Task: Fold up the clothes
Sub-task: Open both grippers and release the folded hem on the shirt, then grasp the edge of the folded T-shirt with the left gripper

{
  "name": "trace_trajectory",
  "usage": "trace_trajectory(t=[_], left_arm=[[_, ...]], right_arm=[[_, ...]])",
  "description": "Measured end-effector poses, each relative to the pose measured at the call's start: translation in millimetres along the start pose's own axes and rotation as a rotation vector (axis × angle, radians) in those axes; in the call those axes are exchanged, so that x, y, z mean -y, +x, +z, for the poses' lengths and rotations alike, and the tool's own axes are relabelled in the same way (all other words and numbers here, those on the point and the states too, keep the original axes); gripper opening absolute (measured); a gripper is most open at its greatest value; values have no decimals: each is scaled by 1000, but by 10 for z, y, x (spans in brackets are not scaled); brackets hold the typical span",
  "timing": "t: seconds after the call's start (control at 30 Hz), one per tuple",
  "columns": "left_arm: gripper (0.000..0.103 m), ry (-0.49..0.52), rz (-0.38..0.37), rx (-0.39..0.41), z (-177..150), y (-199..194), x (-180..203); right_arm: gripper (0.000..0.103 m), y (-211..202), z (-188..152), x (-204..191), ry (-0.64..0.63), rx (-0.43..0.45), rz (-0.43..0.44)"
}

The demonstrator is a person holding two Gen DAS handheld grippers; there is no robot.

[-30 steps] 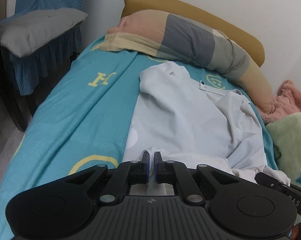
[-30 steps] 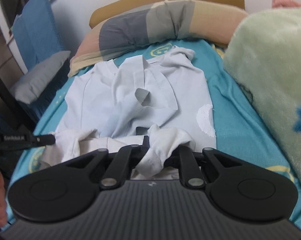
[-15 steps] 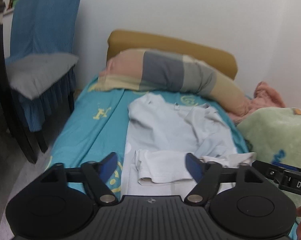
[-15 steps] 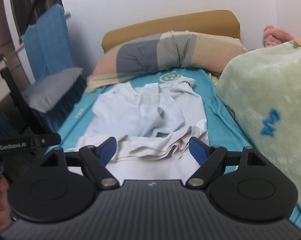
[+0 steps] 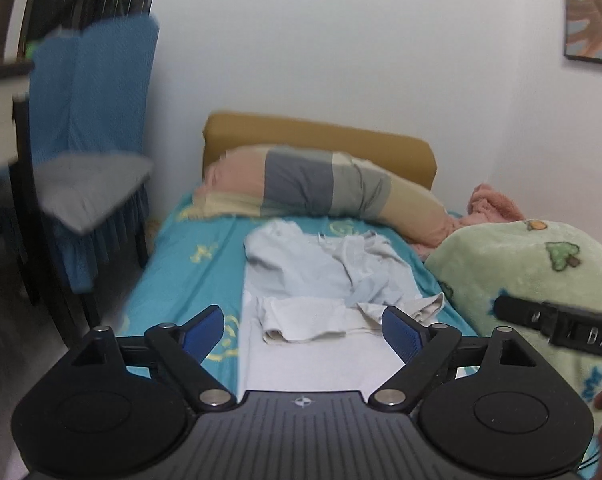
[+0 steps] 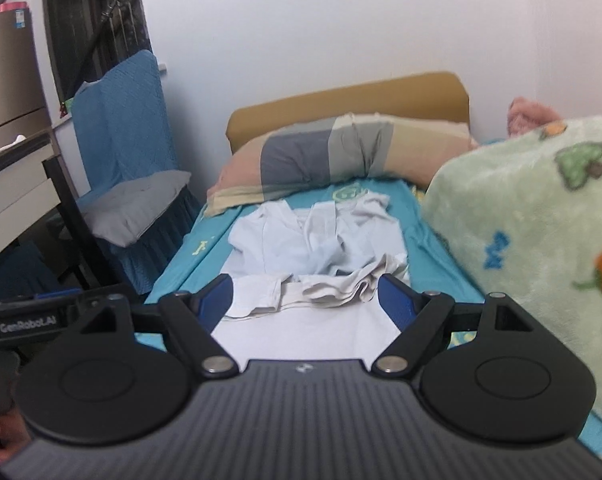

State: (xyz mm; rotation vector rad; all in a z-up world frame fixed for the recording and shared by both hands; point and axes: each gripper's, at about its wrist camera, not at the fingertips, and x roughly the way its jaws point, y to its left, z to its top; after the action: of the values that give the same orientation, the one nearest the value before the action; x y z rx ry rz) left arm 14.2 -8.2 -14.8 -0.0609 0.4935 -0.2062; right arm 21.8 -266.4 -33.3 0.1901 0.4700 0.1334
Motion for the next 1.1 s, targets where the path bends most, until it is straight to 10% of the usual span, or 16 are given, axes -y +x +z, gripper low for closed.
trace_trajectory(t=[0.5, 1.1], left_arm=[[91, 32, -17, -61, -92, 191, 98], [89, -577, -166, -585, -713, 1283, -499]], right_arm=[[81, -84, 59, 4, 7, 29, -3], [81, 163, -80, 401, 245, -157, -75]])
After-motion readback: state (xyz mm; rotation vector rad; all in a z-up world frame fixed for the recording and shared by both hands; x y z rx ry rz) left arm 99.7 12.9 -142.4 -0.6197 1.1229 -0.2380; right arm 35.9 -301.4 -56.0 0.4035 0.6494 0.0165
